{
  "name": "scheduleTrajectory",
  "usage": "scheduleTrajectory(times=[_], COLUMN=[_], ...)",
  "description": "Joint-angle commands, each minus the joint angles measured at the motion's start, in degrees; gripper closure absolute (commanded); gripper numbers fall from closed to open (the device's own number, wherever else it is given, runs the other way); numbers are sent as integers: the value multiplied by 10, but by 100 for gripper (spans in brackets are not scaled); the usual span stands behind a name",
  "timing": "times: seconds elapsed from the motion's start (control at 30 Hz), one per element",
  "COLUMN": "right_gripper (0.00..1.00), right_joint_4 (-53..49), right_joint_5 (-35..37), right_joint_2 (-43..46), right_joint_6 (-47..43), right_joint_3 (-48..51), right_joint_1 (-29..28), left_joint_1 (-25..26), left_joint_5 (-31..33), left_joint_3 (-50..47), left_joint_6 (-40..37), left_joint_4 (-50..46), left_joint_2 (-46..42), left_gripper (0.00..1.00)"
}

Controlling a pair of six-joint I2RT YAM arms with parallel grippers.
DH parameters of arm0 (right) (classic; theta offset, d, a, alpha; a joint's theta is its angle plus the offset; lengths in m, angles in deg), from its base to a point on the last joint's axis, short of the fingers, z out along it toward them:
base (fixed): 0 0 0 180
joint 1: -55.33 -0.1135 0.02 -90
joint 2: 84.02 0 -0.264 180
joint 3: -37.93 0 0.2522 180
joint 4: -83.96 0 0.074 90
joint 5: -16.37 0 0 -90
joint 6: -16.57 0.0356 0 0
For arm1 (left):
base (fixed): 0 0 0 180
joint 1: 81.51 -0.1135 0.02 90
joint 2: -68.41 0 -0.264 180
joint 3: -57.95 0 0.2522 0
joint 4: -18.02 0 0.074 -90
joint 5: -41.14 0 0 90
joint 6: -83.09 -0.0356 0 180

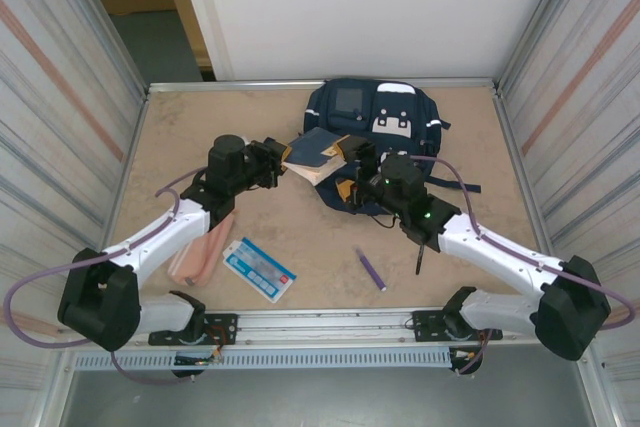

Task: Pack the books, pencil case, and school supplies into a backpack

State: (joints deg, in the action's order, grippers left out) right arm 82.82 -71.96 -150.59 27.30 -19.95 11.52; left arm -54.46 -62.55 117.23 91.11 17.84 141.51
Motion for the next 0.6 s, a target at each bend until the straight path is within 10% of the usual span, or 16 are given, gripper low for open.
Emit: scheduleTrajectory(times=[0.0, 0.27, 0.57], right_gripper=[1, 6, 85], right_joint_4=[-23, 60, 154], right_joint_5=[1, -12, 6], right_joint_2=[-24, -97, -144], right_joint_6=[34, 48, 10], right_joint_3=[-22, -44, -53], right_joint_1=[-6, -9, -11], left_joint_1=[-2, 4, 6], left_joint_5=[-4, -13, -17], left_joint_3=[3, 1, -26], left_joint_6=[18, 24, 45], left_joint_4=[34, 42, 61], left_joint_2=[-23, -24, -25], left_gripper=[100, 100, 100])
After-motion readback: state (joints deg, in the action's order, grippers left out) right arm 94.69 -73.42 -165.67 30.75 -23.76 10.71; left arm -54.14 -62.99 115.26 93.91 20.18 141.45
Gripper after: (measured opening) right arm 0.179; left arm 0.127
